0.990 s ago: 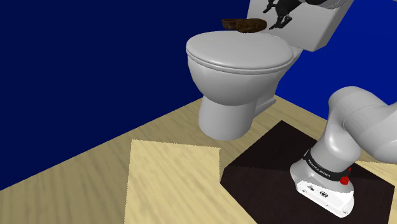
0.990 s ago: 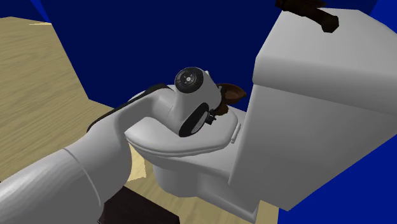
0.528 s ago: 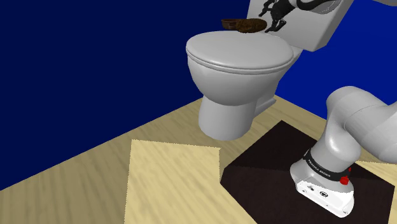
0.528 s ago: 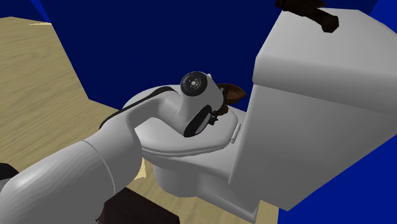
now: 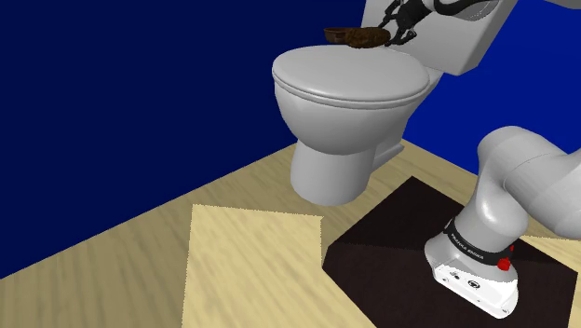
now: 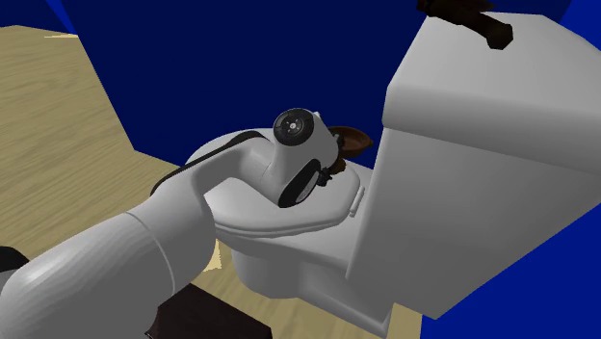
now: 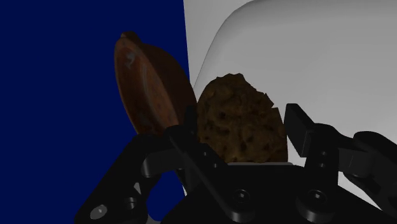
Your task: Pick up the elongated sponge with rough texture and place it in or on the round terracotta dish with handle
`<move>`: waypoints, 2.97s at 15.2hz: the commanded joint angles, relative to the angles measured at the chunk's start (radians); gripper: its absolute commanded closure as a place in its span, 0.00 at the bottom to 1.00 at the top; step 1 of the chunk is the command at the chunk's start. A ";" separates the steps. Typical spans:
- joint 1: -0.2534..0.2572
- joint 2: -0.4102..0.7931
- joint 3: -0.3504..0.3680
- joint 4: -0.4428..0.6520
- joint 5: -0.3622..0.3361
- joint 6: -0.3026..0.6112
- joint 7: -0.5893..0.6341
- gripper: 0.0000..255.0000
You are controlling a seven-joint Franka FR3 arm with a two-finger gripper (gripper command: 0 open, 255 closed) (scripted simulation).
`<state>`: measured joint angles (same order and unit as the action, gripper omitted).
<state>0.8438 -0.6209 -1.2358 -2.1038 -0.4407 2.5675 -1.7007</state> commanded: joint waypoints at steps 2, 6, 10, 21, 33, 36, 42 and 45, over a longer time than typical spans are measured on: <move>0.000 0.000 0.000 0.000 0.000 0.000 0.000 1.00; 0.000 0.000 0.000 0.000 0.000 0.000 0.000 1.00; -0.003 -0.001 0.015 0.020 0.005 -0.025 0.001 1.00; 0.000 0.005 0.078 0.149 0.036 -0.162 0.002 1.00; 0.090 0.055 0.047 0.337 0.088 -0.288 -0.016 1.00; 0.314 0.115 -0.165 0.480 0.134 -0.297 -0.051 1.00; 0.865 0.025 -0.580 0.865 0.043 -0.403 -0.038 1.00; 0.981 -0.033 -0.647 0.962 -0.004 -0.423 -0.033 1.00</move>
<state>1.7979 -0.6389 -1.8657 -1.1510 -0.4335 2.1474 -1.7365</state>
